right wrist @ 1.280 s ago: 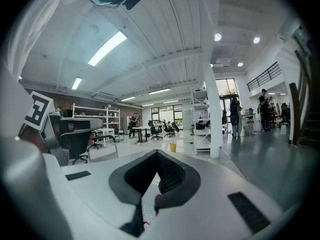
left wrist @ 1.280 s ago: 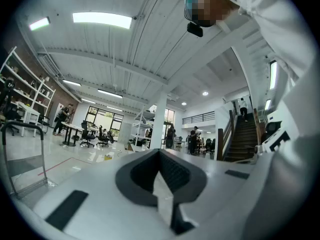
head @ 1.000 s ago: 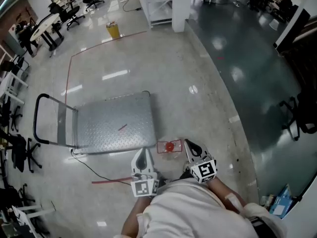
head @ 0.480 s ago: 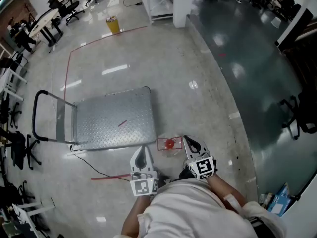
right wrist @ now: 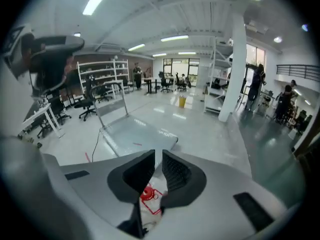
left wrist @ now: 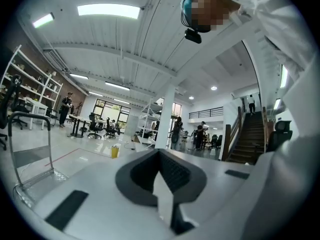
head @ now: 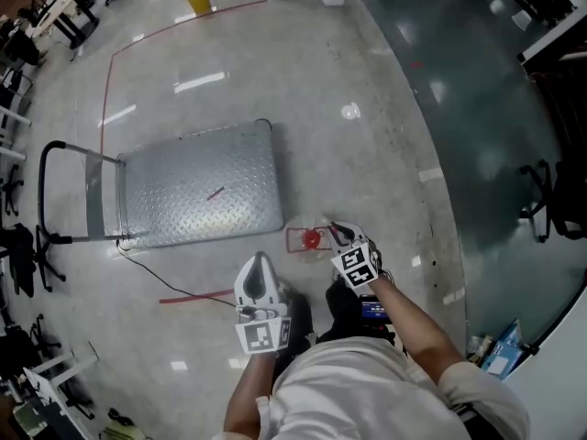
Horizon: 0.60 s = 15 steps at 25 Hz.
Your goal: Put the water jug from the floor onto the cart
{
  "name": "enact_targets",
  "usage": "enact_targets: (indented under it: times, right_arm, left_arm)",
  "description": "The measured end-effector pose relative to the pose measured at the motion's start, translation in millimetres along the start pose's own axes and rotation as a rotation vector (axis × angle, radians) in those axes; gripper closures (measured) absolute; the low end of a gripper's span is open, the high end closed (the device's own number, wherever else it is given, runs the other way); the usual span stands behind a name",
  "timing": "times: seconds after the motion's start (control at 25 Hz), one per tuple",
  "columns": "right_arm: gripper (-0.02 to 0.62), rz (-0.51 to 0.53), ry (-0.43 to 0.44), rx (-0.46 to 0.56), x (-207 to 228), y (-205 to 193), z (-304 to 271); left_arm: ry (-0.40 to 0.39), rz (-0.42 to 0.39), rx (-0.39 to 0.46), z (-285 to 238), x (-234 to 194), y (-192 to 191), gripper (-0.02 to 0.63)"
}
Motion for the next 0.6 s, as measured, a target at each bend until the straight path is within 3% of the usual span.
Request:
enact_targets:
  times: [0.28, 0.4, 0.6]
  right_arm:
    - [0.380, -0.037, 0.136, -0.344, -18.6, -73.7, -132.4]
    - [0.355, -0.038, 0.174, -0.478, -33.4, -108.9, -170.4]
    - [0.313, -0.071, 0.193, -0.575, -49.4, -131.0, -222.3]
  left_arm:
    - [0.011, 0.029, -0.056, -40.3, -27.7, -43.5, 0.603]
    - [0.024, 0.030, -0.096, -44.6, -34.8, -60.1, 0.603]
    - [0.023, 0.042, -0.128, -45.7, -45.3, -81.8, 0.603]
Point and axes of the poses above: the fingertips, and each gripper's own axes: z backward along the fingers, x to its right, y out of its top, the point moved 6 cm from there along z, backward along the fingers, and after that the axes turned 12 degrees about -x, right-handed, at the moved point
